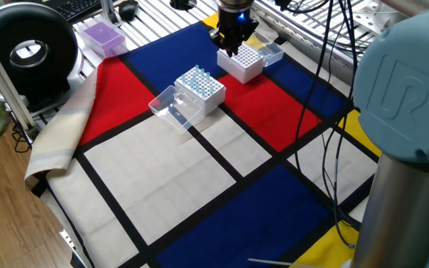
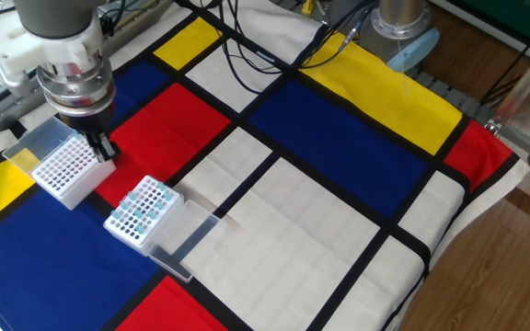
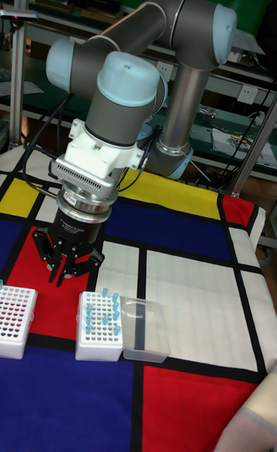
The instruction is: Transfer all medium pipette tips from one holder to another
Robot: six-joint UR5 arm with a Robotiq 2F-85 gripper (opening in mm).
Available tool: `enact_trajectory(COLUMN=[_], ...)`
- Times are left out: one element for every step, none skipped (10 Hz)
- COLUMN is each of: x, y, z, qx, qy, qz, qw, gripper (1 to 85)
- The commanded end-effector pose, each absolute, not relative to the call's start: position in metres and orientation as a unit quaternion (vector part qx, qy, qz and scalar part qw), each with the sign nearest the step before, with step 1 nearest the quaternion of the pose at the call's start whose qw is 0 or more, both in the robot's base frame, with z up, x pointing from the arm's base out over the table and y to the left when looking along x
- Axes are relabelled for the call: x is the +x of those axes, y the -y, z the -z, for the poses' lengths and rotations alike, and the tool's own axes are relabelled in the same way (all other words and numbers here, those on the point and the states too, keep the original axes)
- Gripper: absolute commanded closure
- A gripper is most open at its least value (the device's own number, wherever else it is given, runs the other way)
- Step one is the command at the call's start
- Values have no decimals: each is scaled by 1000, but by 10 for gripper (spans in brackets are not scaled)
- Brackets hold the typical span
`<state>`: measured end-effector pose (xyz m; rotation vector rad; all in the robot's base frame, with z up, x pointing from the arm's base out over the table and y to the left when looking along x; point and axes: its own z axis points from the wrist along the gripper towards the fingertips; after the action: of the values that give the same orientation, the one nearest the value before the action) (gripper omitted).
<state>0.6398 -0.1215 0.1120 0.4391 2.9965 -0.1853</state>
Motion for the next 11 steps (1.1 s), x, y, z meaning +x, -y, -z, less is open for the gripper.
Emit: enact_trajectory(x=[642,642,640,638,637,637,638,638,638,639,639], y=[124,124,127,130,131,133,132,131,132,132,133], z=[-114,-114,-114,-114,-114,-115,-115,-114,-115,-115,-115], qx=[155,154,154,153,154,154,152,152,152,151,150], qy=[-984,-984,-984,-984,-983,-983,-984,-984,-984,-984,-984], qz=[64,64,71,77,79,83,80,79,81,82,82], qw=[60,60,57,54,53,52,54,55,55,56,57], gripper=[663,667,667,687,690,703,703,700,703,720,727])
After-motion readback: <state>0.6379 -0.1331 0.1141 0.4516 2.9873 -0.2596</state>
